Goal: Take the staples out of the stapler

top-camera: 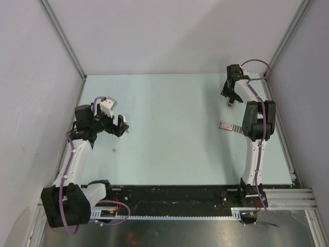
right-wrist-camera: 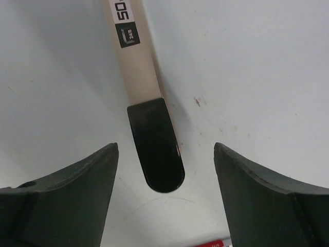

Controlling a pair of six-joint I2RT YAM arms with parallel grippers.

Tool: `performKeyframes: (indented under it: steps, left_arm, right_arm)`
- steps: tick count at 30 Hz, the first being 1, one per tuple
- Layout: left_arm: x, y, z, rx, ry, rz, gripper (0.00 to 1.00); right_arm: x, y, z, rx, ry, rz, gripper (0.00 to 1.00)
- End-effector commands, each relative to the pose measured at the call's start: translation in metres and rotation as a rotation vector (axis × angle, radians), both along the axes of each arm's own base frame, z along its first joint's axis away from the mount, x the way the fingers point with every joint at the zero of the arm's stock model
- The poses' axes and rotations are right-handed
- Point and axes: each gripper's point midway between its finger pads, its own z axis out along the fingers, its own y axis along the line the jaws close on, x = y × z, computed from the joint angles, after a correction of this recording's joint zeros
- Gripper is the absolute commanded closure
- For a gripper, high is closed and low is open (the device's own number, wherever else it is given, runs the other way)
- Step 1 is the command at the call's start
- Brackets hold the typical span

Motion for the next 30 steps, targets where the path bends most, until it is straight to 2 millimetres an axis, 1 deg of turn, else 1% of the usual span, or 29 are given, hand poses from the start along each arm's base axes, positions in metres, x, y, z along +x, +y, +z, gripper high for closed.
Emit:
performKeyframes:
  steps: [1, 4, 10, 12, 17, 20, 23, 27, 30]
  left_arm:
    - [0.007, 0.0, 0.013, -0.018, -0.029, 0.006, 0.01]
    - [0.008, -0.001, 0.009, -0.022, -0.014, 0.008, 0.0]
    - [0.008, 0.0, 0.004, -0.026, 0.005, 0.011, 0.0]
    - [0.007, -0.001, 0.003, -0.028, 0.006, 0.008, 0.0]
    - [0.004, -0.005, 0.005, -0.032, -0.005, -0.015, 0.0]
    - [0.003, -0.006, 0.006, -0.029, -0.01, -0.019, 0.0]
    - [0.003, -0.007, 0.005, -0.027, -0.01, -0.019, 0.0]
    - [0.003, -0.008, 0.002, -0.007, -0.007, -0.016, 0.01]
    - [0.001, -0.008, 0.001, 0.007, -0.013, -0.016, 0.0]
  right_arm:
    - [0.023, -0.004, 0.011, 0.036, -0.076, 0.024, 0.23]
    - [0.025, -0.005, 0.01, 0.048, -0.082, 0.035, 0.31]
    - [0.027, -0.003, 0.006, 0.064, -0.082, 0.057, 0.52]
    - [0.027, 0.0, 0.007, 0.069, -0.089, 0.073, 0.57]
    - [0.026, 0.008, 0.006, 0.087, -0.09, 0.099, 0.64]
    - [0.024, 0.017, 0.005, 0.102, -0.088, 0.114, 0.72]
    - [0.018, 0.039, 0.004, 0.135, -0.086, 0.141, 0.76]
    - [0.007, 0.082, 0.009, 0.185, -0.107, 0.199, 0.78]
    - [-0.003, 0.117, 0.016, 0.227, -0.125, 0.238, 0.82]
